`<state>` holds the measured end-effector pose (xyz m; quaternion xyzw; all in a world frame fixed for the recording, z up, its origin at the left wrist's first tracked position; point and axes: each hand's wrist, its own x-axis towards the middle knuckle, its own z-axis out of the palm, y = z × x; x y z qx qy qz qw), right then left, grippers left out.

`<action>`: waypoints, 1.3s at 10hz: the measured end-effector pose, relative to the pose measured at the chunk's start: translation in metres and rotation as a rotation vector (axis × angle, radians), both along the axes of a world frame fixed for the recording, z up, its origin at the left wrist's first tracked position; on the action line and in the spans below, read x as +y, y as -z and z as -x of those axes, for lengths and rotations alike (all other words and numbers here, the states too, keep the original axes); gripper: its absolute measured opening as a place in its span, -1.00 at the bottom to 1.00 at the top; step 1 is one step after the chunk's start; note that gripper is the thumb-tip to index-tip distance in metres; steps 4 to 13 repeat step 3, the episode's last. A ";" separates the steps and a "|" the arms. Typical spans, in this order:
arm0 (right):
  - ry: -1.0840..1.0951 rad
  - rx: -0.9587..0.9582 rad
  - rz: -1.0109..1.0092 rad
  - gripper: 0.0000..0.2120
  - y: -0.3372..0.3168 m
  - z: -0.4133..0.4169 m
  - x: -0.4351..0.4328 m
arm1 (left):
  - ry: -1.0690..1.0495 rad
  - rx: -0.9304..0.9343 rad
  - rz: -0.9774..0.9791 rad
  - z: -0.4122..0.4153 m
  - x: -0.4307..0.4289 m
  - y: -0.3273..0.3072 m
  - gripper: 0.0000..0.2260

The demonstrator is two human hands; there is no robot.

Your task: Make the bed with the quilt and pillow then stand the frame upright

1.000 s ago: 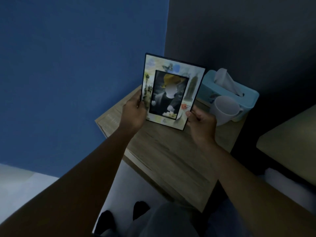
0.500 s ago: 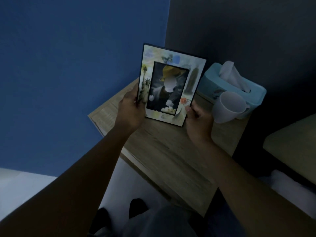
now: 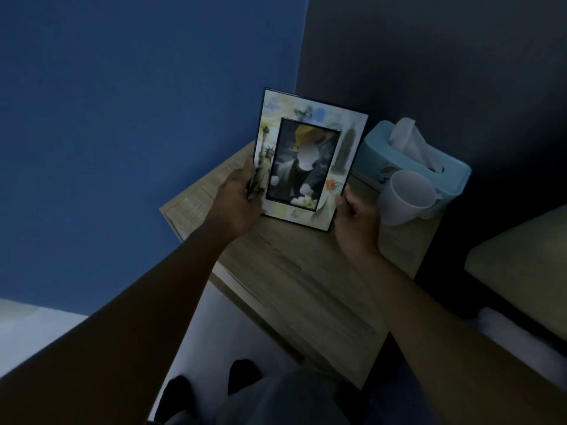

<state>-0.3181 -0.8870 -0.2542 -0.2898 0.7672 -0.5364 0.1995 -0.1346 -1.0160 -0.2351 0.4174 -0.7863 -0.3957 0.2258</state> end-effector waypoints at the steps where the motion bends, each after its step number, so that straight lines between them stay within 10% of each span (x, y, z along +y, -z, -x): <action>1: -0.020 0.026 -0.004 -0.66 -0.006 0.000 0.002 | 0.017 -0.044 -0.036 0.000 -0.002 -0.007 -0.33; 3: 0.062 0.328 0.171 -0.70 -0.025 -0.023 0.028 | -0.086 -0.029 0.040 -0.010 0.023 -0.034 -0.31; 13: 0.062 0.328 0.171 -0.70 -0.025 -0.023 0.028 | -0.086 -0.029 0.040 -0.010 0.023 -0.034 -0.31</action>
